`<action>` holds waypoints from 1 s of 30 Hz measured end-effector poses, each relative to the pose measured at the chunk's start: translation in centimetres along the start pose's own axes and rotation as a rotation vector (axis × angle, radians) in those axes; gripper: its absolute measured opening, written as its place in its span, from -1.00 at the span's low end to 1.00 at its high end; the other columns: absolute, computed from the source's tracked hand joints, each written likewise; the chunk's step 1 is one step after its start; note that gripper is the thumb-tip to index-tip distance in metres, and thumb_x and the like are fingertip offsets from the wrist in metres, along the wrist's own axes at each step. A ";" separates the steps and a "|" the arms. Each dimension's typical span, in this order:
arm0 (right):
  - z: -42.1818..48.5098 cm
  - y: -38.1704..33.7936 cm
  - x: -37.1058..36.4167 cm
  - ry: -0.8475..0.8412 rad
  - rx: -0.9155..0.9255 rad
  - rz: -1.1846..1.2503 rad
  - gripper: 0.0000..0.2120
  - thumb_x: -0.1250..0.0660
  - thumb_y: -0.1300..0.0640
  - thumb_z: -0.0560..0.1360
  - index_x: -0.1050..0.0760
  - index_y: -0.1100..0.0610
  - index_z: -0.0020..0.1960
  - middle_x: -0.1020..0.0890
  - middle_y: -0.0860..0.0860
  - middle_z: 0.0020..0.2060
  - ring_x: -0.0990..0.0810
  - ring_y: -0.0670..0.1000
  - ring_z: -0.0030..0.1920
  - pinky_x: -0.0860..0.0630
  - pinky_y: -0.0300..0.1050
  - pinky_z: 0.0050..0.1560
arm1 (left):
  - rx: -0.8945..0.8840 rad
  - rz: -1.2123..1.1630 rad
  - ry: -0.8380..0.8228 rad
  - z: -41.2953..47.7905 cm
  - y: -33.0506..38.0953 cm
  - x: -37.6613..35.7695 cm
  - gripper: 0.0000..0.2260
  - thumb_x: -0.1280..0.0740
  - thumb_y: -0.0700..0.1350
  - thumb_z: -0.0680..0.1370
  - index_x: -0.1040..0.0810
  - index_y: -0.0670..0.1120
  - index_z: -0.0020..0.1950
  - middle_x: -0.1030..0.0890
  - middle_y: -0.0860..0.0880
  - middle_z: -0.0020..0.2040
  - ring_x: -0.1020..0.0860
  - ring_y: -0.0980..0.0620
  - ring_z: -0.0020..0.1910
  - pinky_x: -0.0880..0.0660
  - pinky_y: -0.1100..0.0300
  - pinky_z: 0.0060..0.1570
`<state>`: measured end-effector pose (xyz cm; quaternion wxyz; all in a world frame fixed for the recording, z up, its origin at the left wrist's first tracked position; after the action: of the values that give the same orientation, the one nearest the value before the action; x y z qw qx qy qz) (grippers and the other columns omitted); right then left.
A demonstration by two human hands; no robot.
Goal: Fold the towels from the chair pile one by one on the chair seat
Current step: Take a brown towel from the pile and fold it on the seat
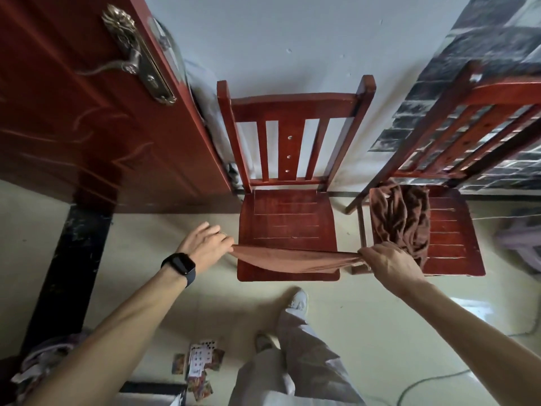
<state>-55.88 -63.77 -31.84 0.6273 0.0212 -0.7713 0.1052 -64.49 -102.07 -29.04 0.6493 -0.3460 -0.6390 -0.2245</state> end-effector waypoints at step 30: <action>7.3 4.4 -11.5 -0.216 -0.221 0.108 -0.86 -0.47 0.17 0.48 -0.63 0.12 0.03 -0.60 0.06 0.00 -0.58 0.18 0.06 -0.63 0.14 -0.15 | 0.284 -0.212 -0.276 4.6 1.8 -12.7 -0.66 -0.66 0.03 0.18 -0.53 -0.04 -0.33 -0.53 -0.01 -0.39 -0.55 -0.11 -0.38 -0.43 0.10 -0.36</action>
<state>-61.20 -61.99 -45.01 0.5326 -0.0782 -0.8412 0.0506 -67.26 -99.41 -42.08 0.5706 -0.2095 -0.7799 -0.1496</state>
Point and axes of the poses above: each hand's wrist, its own z-axis towards the middle knuckle, its own x-axis out of the back of the hand, y = z × x, the point moved 5 cm from there along z, towards the middle knuckle
